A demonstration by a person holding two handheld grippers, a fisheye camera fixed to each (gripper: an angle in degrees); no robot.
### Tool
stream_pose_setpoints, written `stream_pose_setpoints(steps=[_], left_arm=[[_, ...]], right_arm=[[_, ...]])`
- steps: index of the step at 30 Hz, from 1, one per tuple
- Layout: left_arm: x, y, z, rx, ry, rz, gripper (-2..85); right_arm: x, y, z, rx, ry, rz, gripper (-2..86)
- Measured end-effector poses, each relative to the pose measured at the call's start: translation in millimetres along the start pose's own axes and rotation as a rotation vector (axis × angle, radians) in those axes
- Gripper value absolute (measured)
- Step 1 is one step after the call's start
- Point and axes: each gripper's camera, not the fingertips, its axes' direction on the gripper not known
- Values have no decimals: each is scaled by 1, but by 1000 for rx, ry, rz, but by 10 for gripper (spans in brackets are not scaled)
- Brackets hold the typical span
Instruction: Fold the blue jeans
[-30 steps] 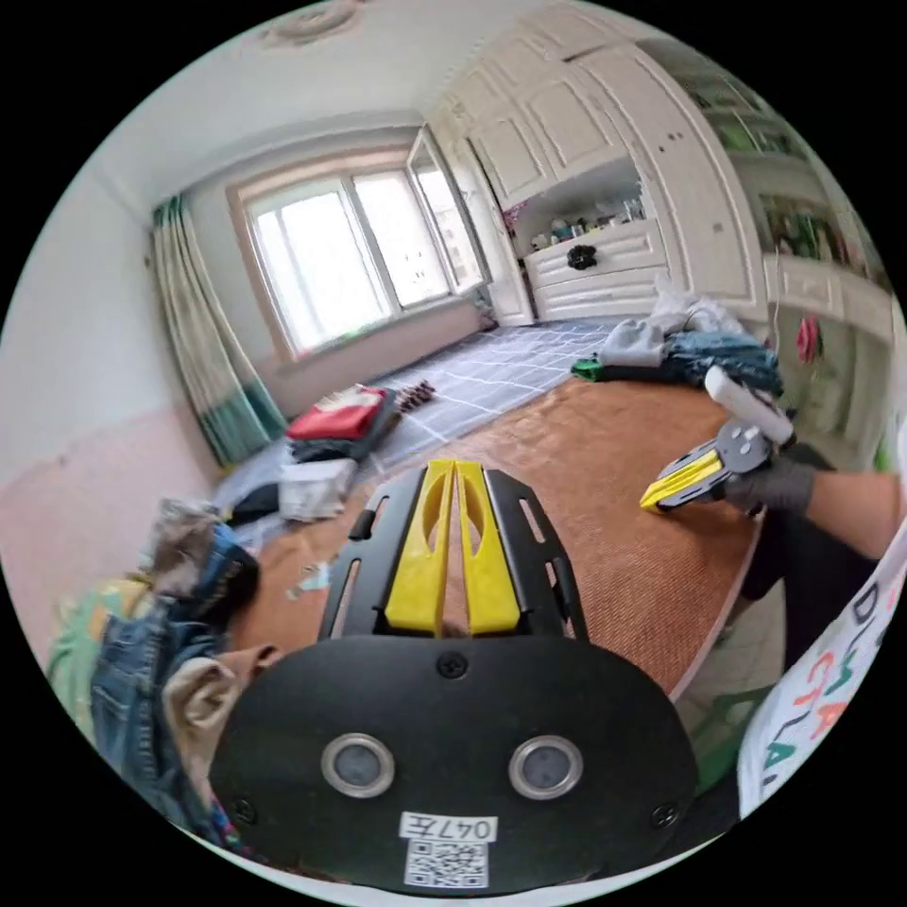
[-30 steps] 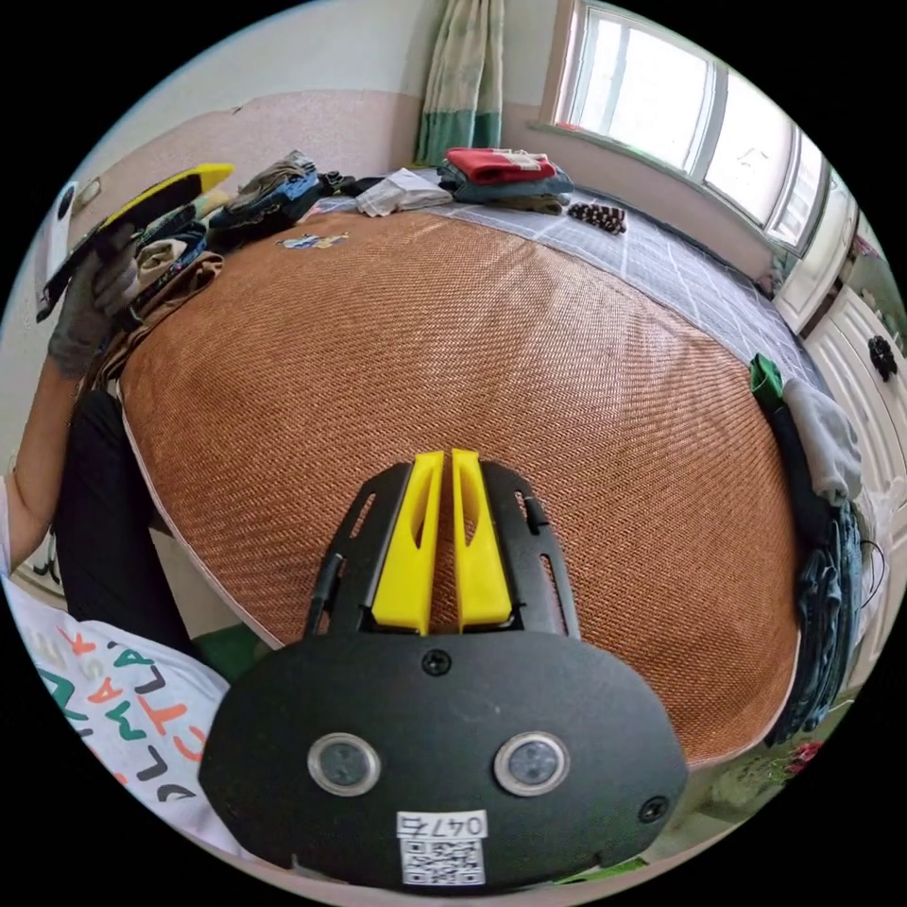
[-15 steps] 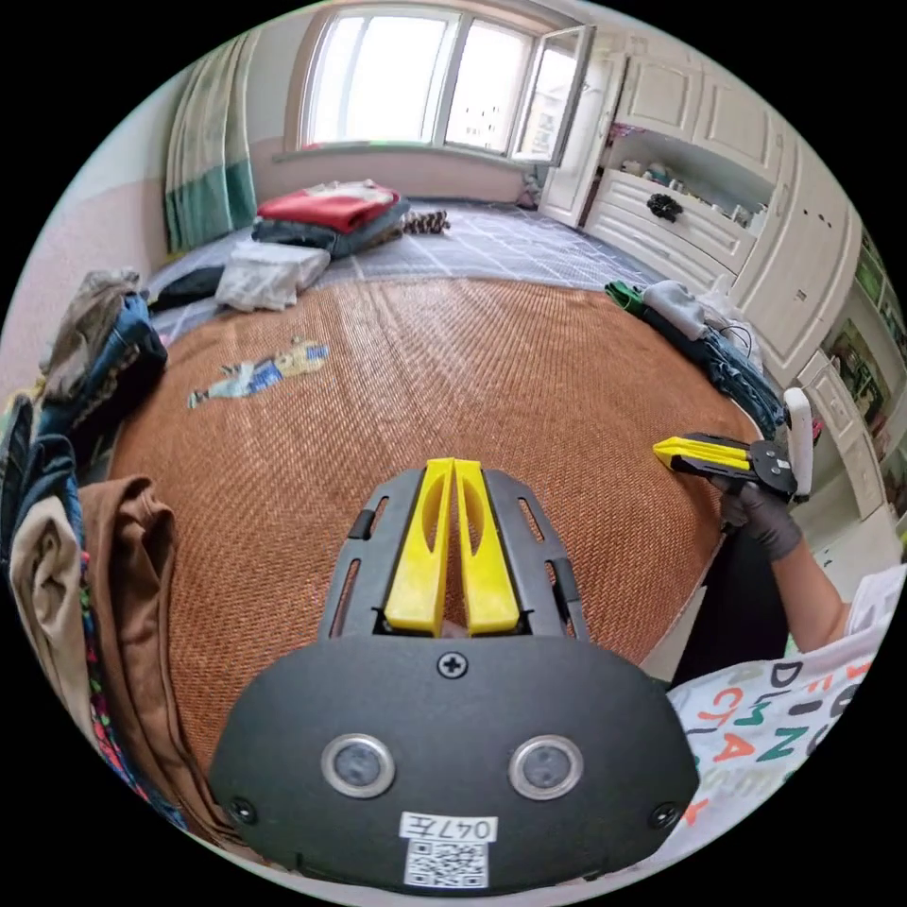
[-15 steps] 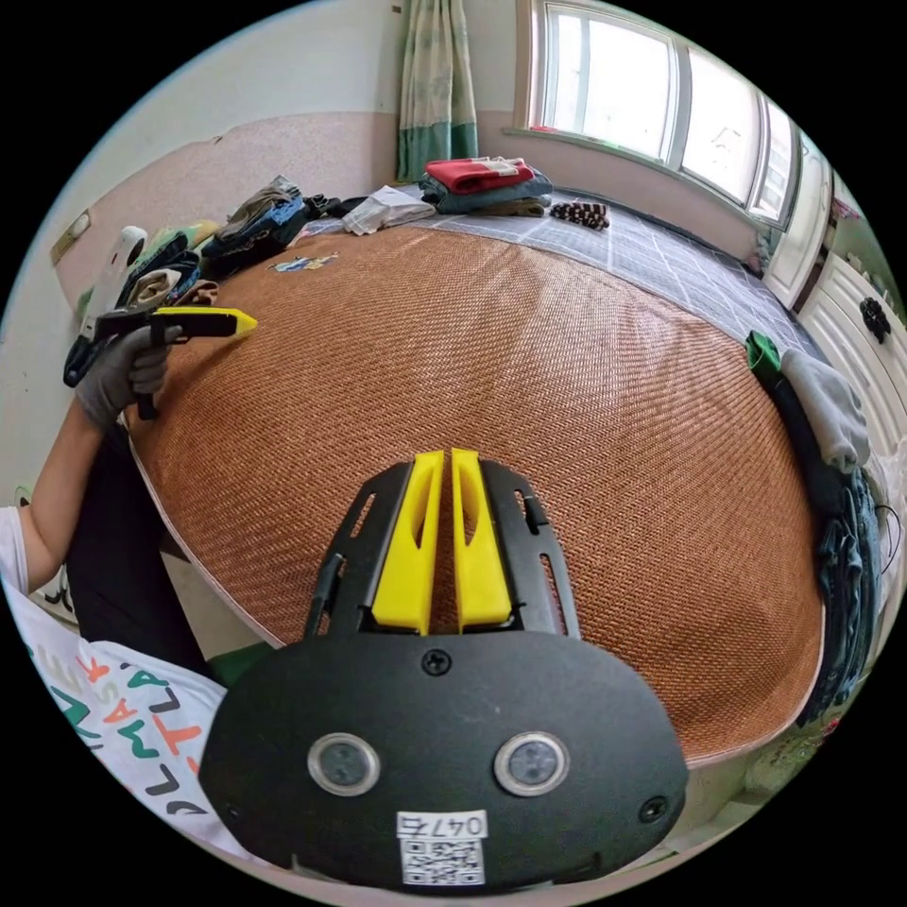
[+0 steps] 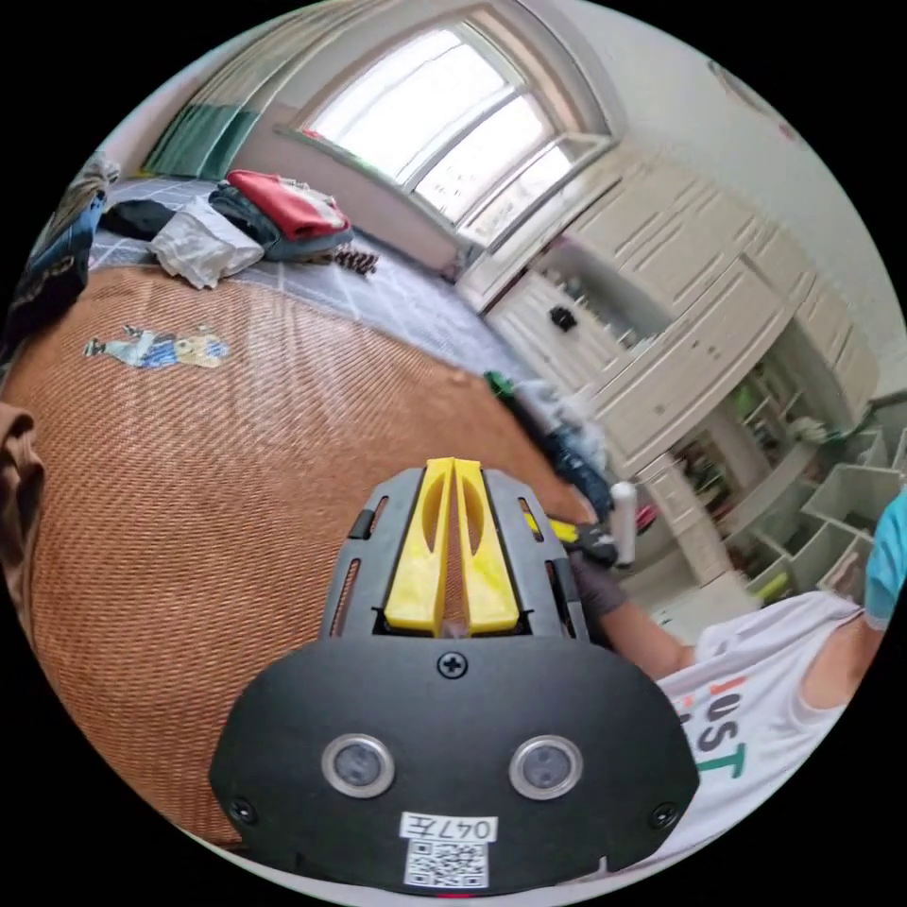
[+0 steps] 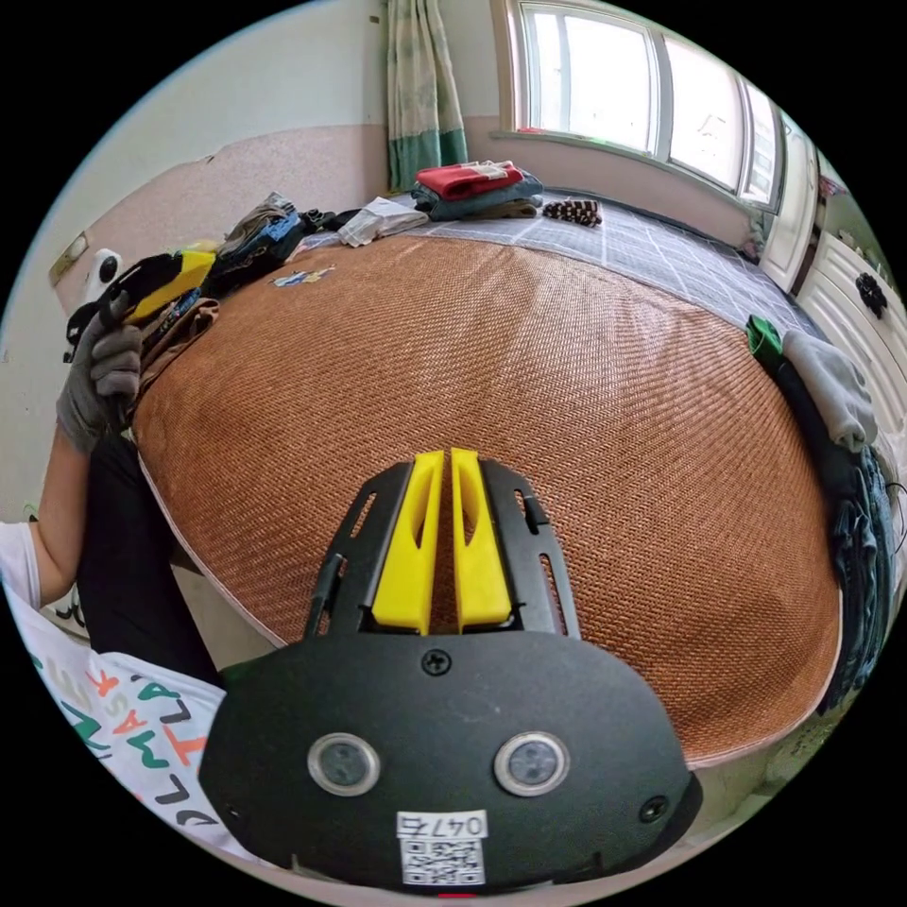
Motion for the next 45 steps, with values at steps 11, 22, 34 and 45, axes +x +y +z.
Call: stream_pose_setpoints(steps=[11, 22, 34, 45], left_arm=[[5, 65, -96, 375, 596, -373, -10], [107, 76, -133, 232, 749, -141, -10], [105, 104, -118, 194, 805, -191, -10], [142, 95, -76, 118, 806, -177, -10]], right_arm=[[-20, -11, 15, 2, 23, -17, -7], [-49, -21, 37, 9, 115, -52, -9], [-20, -33, 68, 15, -21, 39, -8], [-19, -46, 104, 19, -47, 50, -8]])
